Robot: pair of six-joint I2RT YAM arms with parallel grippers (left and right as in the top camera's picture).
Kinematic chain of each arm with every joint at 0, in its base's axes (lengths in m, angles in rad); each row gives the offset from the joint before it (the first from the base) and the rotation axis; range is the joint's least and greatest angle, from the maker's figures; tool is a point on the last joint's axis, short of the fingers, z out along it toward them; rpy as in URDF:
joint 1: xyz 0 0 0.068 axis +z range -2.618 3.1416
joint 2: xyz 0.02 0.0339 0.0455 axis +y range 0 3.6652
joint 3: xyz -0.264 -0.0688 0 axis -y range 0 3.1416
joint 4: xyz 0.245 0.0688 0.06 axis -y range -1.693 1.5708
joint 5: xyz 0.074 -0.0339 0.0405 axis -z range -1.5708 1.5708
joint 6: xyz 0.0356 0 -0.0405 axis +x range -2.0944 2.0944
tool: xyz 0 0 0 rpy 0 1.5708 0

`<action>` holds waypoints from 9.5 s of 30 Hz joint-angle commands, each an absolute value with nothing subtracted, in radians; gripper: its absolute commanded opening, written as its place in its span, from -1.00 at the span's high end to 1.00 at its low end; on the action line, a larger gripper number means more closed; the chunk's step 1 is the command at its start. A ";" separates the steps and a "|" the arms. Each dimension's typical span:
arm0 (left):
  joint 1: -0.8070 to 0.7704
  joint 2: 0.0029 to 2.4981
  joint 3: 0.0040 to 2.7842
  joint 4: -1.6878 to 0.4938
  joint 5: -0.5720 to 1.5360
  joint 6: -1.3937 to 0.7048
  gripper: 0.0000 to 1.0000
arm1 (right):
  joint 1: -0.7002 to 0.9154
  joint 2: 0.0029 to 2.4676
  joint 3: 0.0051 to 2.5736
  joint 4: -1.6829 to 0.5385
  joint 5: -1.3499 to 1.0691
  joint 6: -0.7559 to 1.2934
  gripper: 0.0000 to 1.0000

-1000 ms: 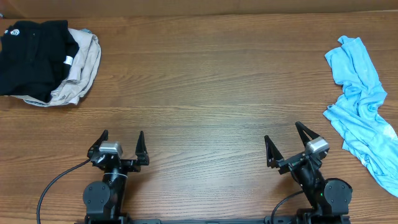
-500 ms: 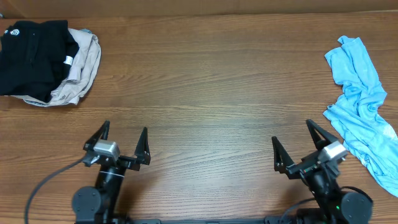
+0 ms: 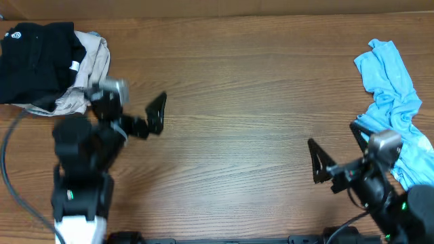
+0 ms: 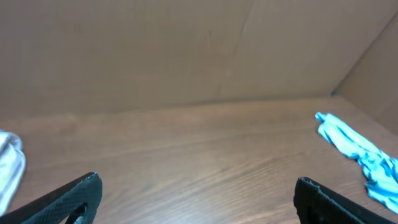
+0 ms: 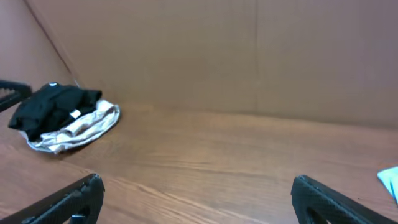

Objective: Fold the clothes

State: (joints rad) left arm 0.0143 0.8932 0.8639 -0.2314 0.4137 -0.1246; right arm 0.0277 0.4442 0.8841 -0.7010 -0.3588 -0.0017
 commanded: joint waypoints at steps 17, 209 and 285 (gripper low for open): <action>-0.087 1.491 1.336 -0.553 0.411 0.101 -1.00 | 0.033 1.211 1.219 -0.997 -0.354 -0.030 -1.00; -0.559 2.149 1.637 -0.254 0.331 0.139 -0.46 | -0.429 1.826 1.755 -1.349 -0.237 0.174 -0.70; -0.365 2.152 2.655 -1.422 -0.159 0.020 0.92 | -0.067 1.826 1.594 -1.292 -0.342 0.082 -0.61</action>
State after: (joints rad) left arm -0.3904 2.1456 2.6564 -1.3746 -0.1688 0.0505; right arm -0.0673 1.8347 1.6283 -1.3148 -0.3367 0.0914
